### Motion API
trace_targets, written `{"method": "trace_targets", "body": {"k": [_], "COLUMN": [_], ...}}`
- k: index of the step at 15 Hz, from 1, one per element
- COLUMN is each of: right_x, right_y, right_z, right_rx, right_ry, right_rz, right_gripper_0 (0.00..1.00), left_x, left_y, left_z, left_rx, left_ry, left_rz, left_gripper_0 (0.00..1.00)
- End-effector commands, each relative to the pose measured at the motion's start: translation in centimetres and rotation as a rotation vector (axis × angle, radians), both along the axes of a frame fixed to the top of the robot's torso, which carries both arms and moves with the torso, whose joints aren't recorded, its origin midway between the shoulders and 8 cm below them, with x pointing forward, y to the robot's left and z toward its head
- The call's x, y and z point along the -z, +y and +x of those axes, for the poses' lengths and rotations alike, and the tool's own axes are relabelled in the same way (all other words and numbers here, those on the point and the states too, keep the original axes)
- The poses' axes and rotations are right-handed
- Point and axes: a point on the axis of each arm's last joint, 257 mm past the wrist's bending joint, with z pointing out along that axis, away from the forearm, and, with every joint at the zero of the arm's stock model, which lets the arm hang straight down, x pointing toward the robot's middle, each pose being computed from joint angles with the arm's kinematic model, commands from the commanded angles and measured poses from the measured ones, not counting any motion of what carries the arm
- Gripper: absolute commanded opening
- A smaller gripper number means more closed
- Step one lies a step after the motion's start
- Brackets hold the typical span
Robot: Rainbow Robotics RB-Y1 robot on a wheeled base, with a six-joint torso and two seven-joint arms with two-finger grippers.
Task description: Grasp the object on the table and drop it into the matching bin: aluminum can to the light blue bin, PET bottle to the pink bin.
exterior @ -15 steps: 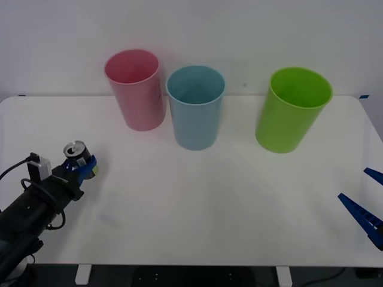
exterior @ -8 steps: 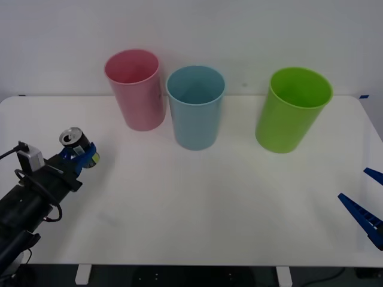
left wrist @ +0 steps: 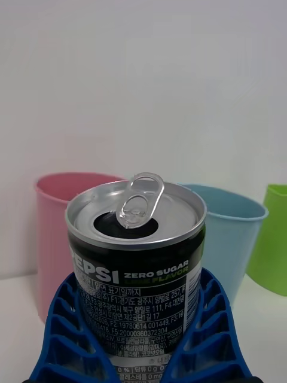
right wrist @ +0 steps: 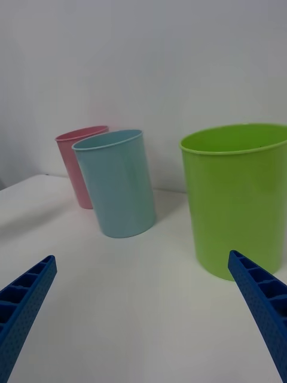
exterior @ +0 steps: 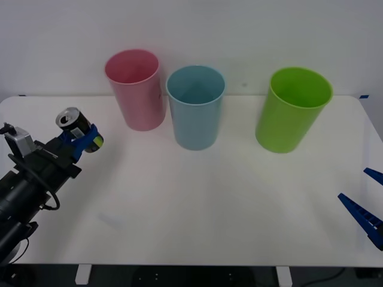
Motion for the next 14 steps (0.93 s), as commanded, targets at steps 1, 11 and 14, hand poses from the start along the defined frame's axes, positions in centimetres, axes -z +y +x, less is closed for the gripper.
{"method": "trace_targets", "body": {"k": [1, 11, 14], "right_x": [0.0, 0.0, 0.0], "right_y": [0.0, 0.0, 0.0], "right_z": [0.0, 0.0, 0.0], "right_rx": [0.000, 0.000, 0.000], "right_ry": [0.000, 0.000, 0.000], "right_rz": [0.000, 0.000, 0.000], "right_gripper_0": [1.00, 1.00, 1.00], "left_x": [-2.1, -9.4, -10.7], "left_y": [-0.7, -4.5, -6.8], "left_z": [0.2, 3.8, 5.0], "left_rx": [0.019, 0.108, 0.135], "left_ry": [-0.037, -0.093, -0.080], "left_rz": [-0.008, -0.085, -0.077], "left_gripper_0": [0.00, 0.00, 0.00]}}
